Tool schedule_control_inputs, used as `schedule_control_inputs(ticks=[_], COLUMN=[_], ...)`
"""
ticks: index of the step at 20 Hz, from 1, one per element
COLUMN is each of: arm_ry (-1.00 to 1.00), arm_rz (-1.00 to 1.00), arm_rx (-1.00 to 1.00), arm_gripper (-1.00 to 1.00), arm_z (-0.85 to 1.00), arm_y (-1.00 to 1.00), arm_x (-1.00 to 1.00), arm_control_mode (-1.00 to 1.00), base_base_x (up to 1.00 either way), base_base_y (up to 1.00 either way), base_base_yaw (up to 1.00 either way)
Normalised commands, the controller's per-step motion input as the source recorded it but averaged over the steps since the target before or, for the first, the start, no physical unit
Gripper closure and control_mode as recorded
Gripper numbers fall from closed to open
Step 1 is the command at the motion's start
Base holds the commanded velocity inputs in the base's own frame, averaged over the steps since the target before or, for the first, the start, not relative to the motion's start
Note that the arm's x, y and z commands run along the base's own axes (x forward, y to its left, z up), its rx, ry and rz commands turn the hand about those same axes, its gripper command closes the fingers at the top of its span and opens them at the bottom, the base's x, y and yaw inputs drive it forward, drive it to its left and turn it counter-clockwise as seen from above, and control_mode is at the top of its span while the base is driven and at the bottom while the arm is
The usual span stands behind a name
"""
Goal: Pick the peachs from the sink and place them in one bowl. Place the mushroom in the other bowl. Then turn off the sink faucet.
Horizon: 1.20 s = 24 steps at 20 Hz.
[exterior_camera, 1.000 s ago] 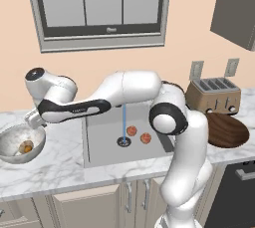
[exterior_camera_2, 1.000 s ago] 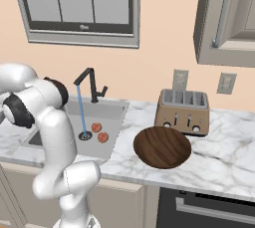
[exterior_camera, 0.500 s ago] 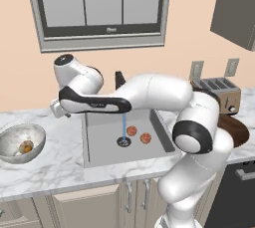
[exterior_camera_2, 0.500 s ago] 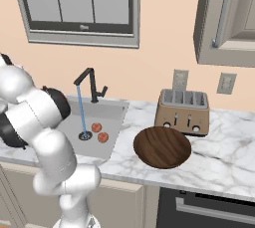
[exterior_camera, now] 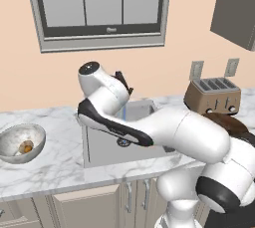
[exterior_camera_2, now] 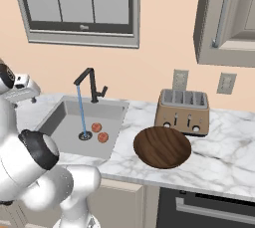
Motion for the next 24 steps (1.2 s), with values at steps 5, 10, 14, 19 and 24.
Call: schedule_control_inputs(ticks=[5,10,14,19,24], arm_ry=[0.00,0.01,0.02,0.00,0.02], arm_rz=[-0.05,0.00,0.00,0.02,0.04], arm_rx=[0.00,0.00,0.00,0.00,0.00], arm_gripper=[-1.00,-1.00,-1.00,-1.00,-1.00], arm_z=[0.00,0.00,-0.01,-0.07,-0.07], arm_y=[-0.84,-0.71,-0.56,-0.41,-0.45], arm_x=[-0.08,0.00,0.02,0.15,0.25], arm_control_mode=[-1.00,-1.00,-1.00,-1.00,-1.00], base_base_x=[0.00,0.00,0.00,0.00,0.00], base_base_y=[0.00,0.00,0.00,0.00,0.00], base_base_yaw=[0.00,0.00,0.00,0.00,0.00])
